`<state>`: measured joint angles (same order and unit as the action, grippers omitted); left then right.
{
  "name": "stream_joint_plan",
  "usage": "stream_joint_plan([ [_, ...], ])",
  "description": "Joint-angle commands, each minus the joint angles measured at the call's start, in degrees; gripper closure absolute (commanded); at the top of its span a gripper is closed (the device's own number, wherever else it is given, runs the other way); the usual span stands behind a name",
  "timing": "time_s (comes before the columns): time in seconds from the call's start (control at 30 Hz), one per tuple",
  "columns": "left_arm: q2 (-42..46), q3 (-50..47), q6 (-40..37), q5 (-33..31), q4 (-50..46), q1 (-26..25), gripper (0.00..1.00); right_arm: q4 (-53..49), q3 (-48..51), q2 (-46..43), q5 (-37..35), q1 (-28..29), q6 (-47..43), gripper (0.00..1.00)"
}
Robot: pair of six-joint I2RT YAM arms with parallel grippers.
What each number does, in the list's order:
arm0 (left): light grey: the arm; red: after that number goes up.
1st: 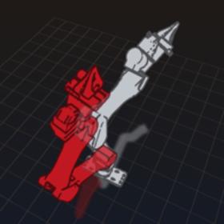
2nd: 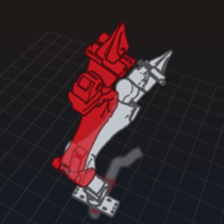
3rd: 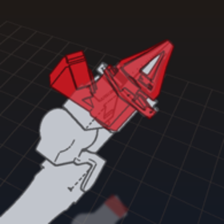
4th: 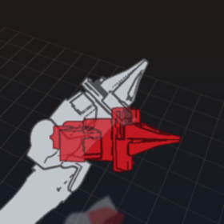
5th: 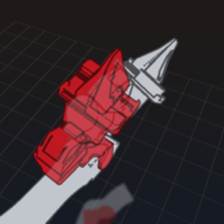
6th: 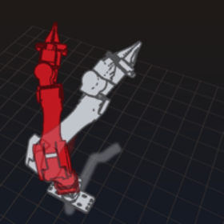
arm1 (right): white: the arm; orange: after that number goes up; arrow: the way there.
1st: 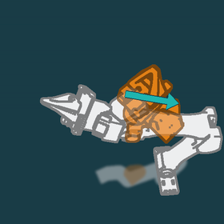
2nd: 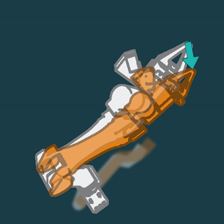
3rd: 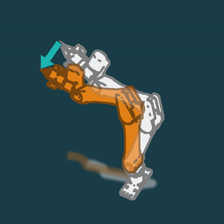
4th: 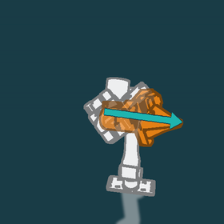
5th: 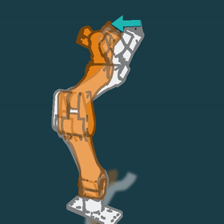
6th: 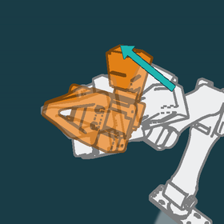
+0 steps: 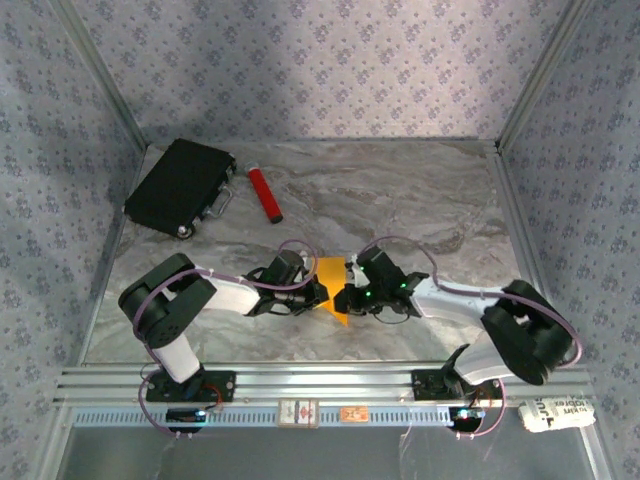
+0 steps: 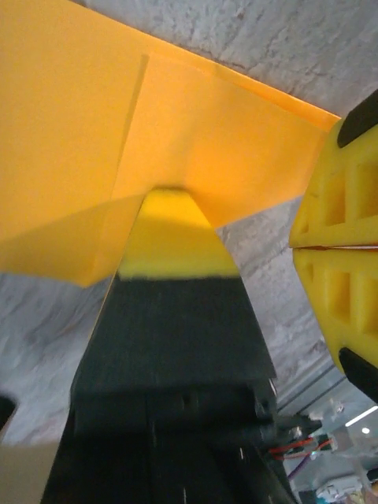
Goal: Fold a paper plane with a square sheet of paper (pick it up from the middle)
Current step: Third fold the triangle at the center of the table.
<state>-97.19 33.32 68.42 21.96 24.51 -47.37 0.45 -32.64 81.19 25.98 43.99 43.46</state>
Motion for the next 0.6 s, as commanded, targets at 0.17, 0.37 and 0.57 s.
stream_joint_plan([
  [0.17,-1.6,-1.68,-1.18,-2.18,-4.2,0.59,1.0,-1.56,-3.58,6.62,-0.18,1.1,-2.1,0.91],
  [0.37,-1.04,-1.04,-2.09,-1.85,-4.58,0.66,1.0,-1.37,1.81,8.67,0.41,0.19,-0.39,0.96],
  [0.57,1.58,1.96,-4.6,-0.27,-5.98,1.4,1.0,4.06,7.63,7.96,2.26,-1.05,2.97,0.98],
])
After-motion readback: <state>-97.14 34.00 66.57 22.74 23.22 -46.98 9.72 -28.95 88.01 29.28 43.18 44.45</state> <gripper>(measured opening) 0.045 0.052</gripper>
